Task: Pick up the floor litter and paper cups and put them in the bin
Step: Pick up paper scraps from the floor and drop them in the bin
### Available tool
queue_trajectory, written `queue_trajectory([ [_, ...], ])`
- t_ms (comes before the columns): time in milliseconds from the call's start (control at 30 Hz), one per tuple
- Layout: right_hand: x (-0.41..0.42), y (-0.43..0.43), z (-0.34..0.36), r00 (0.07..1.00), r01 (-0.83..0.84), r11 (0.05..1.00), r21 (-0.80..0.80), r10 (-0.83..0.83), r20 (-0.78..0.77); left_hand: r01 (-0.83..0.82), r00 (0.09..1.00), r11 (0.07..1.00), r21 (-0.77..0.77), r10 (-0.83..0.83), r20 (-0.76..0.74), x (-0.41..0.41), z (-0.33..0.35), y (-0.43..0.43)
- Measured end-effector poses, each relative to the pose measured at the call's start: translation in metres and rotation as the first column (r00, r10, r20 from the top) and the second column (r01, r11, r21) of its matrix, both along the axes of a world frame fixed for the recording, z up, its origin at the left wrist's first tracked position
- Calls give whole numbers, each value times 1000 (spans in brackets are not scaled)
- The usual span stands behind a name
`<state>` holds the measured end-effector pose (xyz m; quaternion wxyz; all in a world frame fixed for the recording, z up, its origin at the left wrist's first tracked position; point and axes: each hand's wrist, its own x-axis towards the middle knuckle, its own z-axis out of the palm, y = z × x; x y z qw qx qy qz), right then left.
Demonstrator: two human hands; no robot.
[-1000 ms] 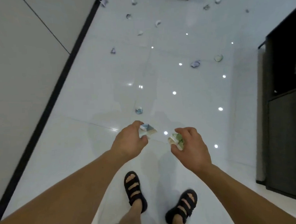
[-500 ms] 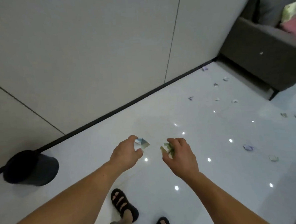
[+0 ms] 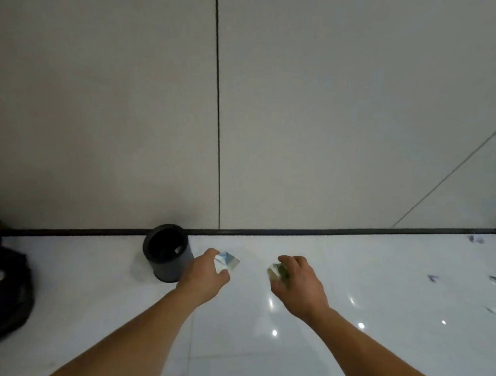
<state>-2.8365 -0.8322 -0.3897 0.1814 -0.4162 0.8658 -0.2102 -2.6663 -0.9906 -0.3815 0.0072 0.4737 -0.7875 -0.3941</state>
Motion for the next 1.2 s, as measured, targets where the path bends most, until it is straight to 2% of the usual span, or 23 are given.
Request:
queue_trajectory([
  [167,52,-103,0,989,-148,989,16,148,24,-156,988,987,-26,156,3,64,13,-81],
  [300,66,-167,-8,969,-244,970,16,243,31,-222,974,975,-23,223,34,81,12,-129],
  [567,45,-289,-64,923,-354,935,32,344,171,-308,944,951,37,301,138,72,-25,-220],
  [767,8,-383,-120,874,-448,885,125,403,273,-384,897,919,86,350,271,57,-64,-297],
  [967,-5,-458,-198,865,-439,879,185,357,353,-440,874,886,144,386,295,34,-138,-369],
  [1200,24,-521,-340,885,-306,918,253,177,431,-368,894,903,224,277,351,16,-288,-447],
])
